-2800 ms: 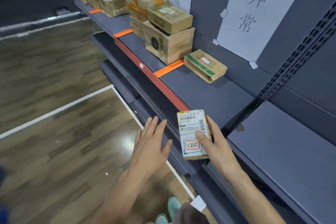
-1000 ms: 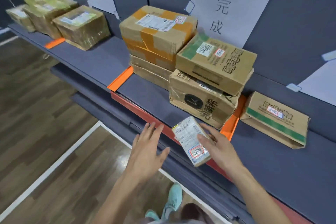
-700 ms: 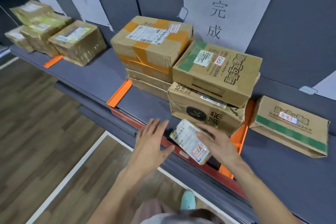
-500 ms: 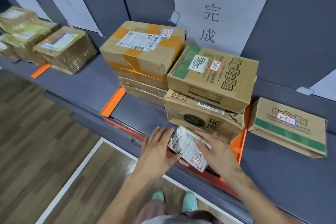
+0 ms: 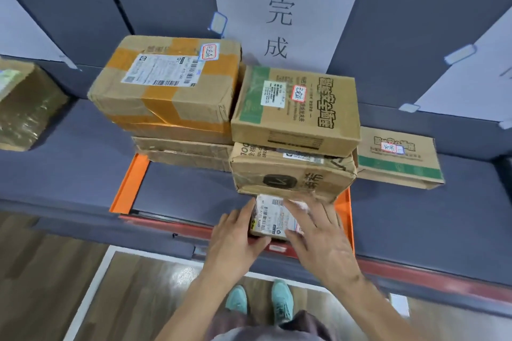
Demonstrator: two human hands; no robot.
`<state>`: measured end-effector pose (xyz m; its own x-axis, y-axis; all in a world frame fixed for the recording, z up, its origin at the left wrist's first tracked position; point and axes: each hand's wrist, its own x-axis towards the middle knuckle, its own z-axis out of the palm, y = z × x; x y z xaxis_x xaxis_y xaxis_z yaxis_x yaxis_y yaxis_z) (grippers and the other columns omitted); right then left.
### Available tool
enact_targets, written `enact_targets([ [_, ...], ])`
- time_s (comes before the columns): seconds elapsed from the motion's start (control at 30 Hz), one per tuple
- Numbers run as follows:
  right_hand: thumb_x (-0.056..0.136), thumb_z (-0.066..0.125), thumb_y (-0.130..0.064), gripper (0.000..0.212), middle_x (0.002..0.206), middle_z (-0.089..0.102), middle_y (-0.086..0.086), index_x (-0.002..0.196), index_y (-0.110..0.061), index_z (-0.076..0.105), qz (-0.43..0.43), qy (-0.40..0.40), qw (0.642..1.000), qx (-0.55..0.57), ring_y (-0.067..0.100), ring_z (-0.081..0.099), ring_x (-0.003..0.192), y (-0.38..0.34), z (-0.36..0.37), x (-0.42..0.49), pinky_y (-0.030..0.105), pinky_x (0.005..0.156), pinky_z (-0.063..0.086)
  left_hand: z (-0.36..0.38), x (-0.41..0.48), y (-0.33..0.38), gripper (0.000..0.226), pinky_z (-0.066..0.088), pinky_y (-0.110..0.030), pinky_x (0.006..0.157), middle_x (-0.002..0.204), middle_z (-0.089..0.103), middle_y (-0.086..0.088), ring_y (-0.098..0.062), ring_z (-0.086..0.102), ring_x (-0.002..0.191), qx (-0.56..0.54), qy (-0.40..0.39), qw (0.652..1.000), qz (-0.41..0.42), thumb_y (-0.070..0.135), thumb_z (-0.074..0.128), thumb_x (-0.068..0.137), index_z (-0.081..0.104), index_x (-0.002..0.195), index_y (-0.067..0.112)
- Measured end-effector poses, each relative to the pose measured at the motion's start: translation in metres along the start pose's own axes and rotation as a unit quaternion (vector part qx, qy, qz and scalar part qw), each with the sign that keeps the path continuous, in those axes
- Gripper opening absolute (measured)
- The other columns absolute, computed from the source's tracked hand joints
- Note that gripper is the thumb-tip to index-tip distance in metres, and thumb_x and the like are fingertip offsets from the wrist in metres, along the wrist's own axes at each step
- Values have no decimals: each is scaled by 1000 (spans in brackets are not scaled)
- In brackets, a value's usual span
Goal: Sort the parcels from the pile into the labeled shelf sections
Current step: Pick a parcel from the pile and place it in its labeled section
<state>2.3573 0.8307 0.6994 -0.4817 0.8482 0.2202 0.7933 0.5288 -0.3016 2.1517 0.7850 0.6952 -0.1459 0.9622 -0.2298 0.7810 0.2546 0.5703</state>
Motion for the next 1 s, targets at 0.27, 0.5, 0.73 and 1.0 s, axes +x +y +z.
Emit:
enact_targets([
  [0.27, 89, 76, -27, 57, 132, 58, -1, 141, -22, 54, 184, 8, 982, 40, 24, 60, 117, -11, 4, -45, 38, 84, 59, -6, 6, -5, 76, 41, -39, 106, 137, 56, 9, -17, 45, 127, 4, -34, 999, 29, 58, 61, 94, 26, 159, 38],
  [0.5, 84, 78, -18, 58, 121, 65, -3, 138, -22, 57, 229, 31, 973, 15, 24, 61, 102, -8, -3, -46, 41, 81, 58, -7, 18, 14, 70, 39, -40, 108, 138, 55, 6, -22, 44, 129, 58, -77, 993, 70, 59, 59, 95, 32, 155, 35],
  [0.73, 82, 76, -7, 59, 122, 67, 2, 138, -18, 58, 248, 32, 968, -2, 27, 62, 100, -1, -9, -51, 42, 79, 59, -2, 16, 24, 65, 40, -41, 106, 129, 52, 5, -21, 43, 126, 85, -99, 987, 90, 60, 55, 97, 36, 152, 32],
  [1.0, 85, 71, -7, 64, 139, 57, 5, 145, -19, 52, 253, 3, 968, 3, 30, 58, 114, -6, -18, -53, 45, 92, 55, -15, 15, 14, 93, 32, -40, 115, 152, 35, 3, -22, 28, 143, 114, -94, 985, 87, 68, 52, 94, 9, 164, 24],
])
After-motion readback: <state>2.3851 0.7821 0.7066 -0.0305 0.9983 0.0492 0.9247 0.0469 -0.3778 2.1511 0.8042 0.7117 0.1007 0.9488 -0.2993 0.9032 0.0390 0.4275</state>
